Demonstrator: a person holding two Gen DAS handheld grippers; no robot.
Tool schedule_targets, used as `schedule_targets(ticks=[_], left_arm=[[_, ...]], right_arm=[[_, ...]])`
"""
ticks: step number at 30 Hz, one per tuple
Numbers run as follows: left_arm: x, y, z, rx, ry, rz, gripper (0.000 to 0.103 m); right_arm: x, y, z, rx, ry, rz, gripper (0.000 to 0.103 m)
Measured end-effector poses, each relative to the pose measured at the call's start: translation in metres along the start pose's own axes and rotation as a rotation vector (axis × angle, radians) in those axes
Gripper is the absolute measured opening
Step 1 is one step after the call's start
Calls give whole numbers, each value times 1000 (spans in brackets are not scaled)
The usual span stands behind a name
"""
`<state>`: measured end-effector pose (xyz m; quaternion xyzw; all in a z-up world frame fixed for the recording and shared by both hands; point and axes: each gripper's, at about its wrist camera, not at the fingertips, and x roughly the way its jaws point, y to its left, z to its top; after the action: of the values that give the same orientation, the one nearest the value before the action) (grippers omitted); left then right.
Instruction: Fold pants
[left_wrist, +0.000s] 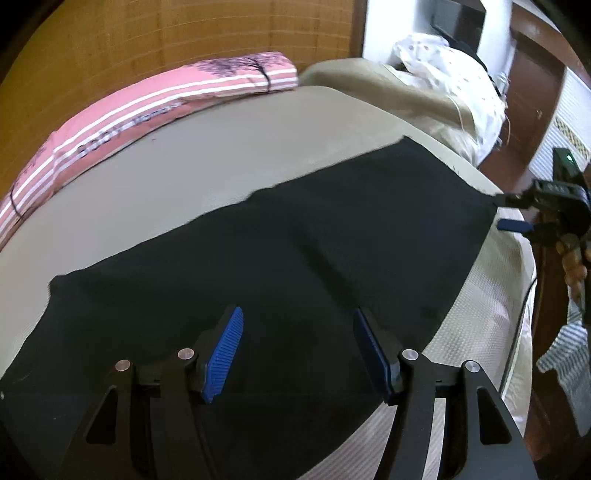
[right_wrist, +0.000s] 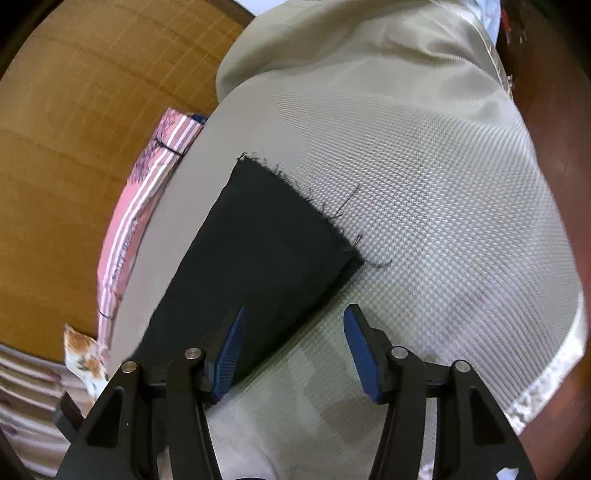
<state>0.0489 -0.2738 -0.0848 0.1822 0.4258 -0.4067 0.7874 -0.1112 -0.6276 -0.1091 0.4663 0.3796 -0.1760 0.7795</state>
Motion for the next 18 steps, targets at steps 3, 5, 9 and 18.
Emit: schedule_targets(ticks=[3, 5, 9, 18], left_arm=[[13, -8, 1, 12, 24, 9, 63], [23, -11, 1, 12, 50, 21, 63], [32, -14, 0, 15, 53, 35, 65], [34, -6, 3, -29, 56, 14, 69]], right_arm=[[8, -11, 9, 53, -35, 70, 40], [13, -16, 17, 95, -47, 108, 32], [22, -15, 27, 103, -54, 142, 26], [31, -5, 36, 111, -35, 143, 9]])
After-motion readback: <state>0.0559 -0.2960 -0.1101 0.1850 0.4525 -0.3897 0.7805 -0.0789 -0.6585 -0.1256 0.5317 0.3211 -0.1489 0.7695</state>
